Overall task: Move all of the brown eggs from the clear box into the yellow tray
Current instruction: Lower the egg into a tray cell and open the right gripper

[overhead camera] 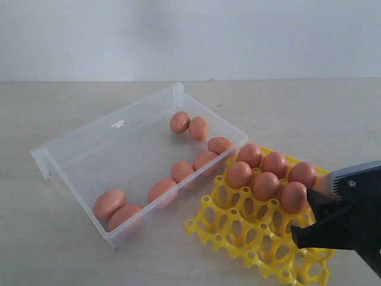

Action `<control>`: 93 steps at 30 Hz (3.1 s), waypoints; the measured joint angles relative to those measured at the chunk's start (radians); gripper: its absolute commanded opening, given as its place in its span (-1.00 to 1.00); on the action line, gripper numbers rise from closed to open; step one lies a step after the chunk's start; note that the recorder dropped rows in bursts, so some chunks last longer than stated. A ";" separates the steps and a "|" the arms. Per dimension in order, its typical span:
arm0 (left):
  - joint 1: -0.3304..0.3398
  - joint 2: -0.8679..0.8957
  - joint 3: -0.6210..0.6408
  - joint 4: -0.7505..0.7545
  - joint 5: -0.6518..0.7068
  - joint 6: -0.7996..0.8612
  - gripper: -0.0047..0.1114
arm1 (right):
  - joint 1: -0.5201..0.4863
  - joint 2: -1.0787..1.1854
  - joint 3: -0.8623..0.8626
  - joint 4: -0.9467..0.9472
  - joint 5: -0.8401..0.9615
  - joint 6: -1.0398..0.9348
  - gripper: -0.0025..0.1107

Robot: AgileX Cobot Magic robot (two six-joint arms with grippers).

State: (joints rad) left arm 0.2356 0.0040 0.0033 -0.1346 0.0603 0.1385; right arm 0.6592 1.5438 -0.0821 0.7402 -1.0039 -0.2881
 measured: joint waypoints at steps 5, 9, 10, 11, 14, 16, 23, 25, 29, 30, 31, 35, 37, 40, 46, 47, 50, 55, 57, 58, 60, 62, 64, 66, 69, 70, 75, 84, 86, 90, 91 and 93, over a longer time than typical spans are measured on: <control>0.000 0.000 0.000 0.000 0.000 0.000 -0.85 | 0.000 0.000 0.000 -0.053 -0.010 0.008 -0.96; 0.000 0.000 0.000 0.000 0.000 0.000 -0.85 | 0.000 0.000 0.000 -0.050 -0.010 0.008 -0.96; 0.000 0.000 0.000 0.000 0.000 0.000 -0.85 | 0.000 0.000 0.000 -0.035 -0.008 0.008 -0.96; 0.000 0.000 0.000 0.000 0.000 0.000 -0.85 | 0.000 0.000 0.000 -0.011 -0.008 0.008 -0.96; 0.000 0.000 0.000 0.000 0.000 0.000 -0.85 | 0.000 0.002 0.000 0.045 -0.001 0.008 -0.96; 0.000 0.000 0.000 0.000 0.000 0.000 -0.85 | 0.000 0.003 0.000 0.059 0.011 0.008 -0.96; 0.000 0.000 0.000 0.000 0.000 0.000 -0.85 | 0.000 0.003 0.000 0.009 0.048 0.008 -0.96; 0.000 0.000 0.000 0.000 0.000 0.000 -0.85 | 0.000 0.003 0.000 -0.001 0.048 0.005 -0.90; 0.000 0.000 0.000 0.000 0.000 0.000 -0.85 | 0.000 0.003 0.000 -0.019 0.055 0.002 -0.46; 0.000 0.000 0.000 0.000 0.000 0.000 -0.85 | 0.000 0.003 0.000 -0.021 0.055 -0.001 -0.35; 0.000 0.000 0.000 0.000 0.000 0.000 -0.85 | 0.000 0.003 0.000 -0.024 0.055 -0.003 -0.28; 0.000 0.000 0.000 0.000 0.000 0.000 -0.85 | 0.000 0.003 0.000 -0.017 0.055 -0.014 -0.17; 0.000 0.000 0.000 0.000 0.000 0.000 -0.85 | 0.000 0.003 0.000 0.011 0.055 -0.019 -0.17; 0.000 0.000 0.000 0.000 0.000 0.000 -0.85 | 0.000 0.003 0.000 0.057 0.055 -0.023 -0.17; 0.000 0.000 0.000 0.000 0.000 0.000 -0.85 | 0.000 0.003 0.000 0.070 0.102 -0.024 -0.17; 0.000 0.000 0.000 0.000 0.000 0.000 -0.85 | 0.000 0.003 0.000 0.070 0.116 -0.025 -0.17; 0.000 0.000 0.000 0.000 0.000 0.000 -0.85 | 0.000 0.003 0.000 0.052 0.134 -0.034 -0.17; 0.000 0.000 0.000 0.000 0.000 0.000 -0.85 | 0.000 0.005 -0.002 0.019 0.123 -0.039 -0.17; 0.000 0.000 0.000 0.000 0.000 0.000 -0.85 | 0.000 0.005 -0.006 0.019 0.125 -0.039 -0.17; 0.000 0.000 0.000 0.000 0.000 0.000 -0.85 | 0.000 0.005 -0.008 0.018 0.125 -0.039 -0.17; 0.000 0.000 0.000 0.000 0.000 0.000 -0.85 | 0.000 0.005 -0.010 0.018 0.127 -0.039 -0.17; 0.000 0.000 0.000 0.000 0.000 0.000 -0.85 | 0.000 0.005 -0.010 0.018 0.127 -0.041 -0.17; 0.000 0.000 0.000 0.000 0.000 0.000 -0.85 | 0.000 0.005 -0.010 0.017 0.129 -0.044 -0.13; 0.000 0.000 0.000 0.000 0.000 0.000 -0.85 | 0.000 0.005 -0.010 0.016 0.129 -0.048 0.07; 0.000 0.000 0.000 0.000 0.000 0.000 -0.85 | 0.000 0.005 -0.010 0.016 0.129 -0.051 0.23; 0.000 0.000 0.000 0.000 0.000 0.000 -0.85 | 0.000 0.005 -0.010 0.016 0.129 -0.057 0.23; 0.000 0.000 0.000 0.000 0.000 0.000 -0.85 | 0.000 0.005 -0.010 0.017 0.129 -0.085 0.21; 0.000 0.000 0.000 0.000 0.000 0.000 -0.85 | 0.000 -0.033 -0.010 0.015 0.026 -0.100 0.21; 0.000 0.000 0.000 0.000 0.000 0.000 -0.85 | 0.000 -0.088 -0.010 0.029 -0.067 -0.083 0.21; 0.000 0.000 0.000 0.000 0.000 0.000 -0.85 | 0.000 -0.233 -0.018 0.132 -0.182 0.039 0.19; 0.000 0.000 0.000 0.000 0.000 0.000 -0.85 | 0.000 -0.273 -0.024 0.174 -0.189 0.068 0.13; 0.000 0.000 0.000 0.000 0.000 0.000 -0.85 | 0.000 -0.337 -0.034 0.235 -0.195 0.084 -0.05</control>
State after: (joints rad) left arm 0.2356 0.0040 0.0033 -0.1346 0.0603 0.1385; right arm 0.6592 1.2065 -0.1162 0.9748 -1.1986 -0.2043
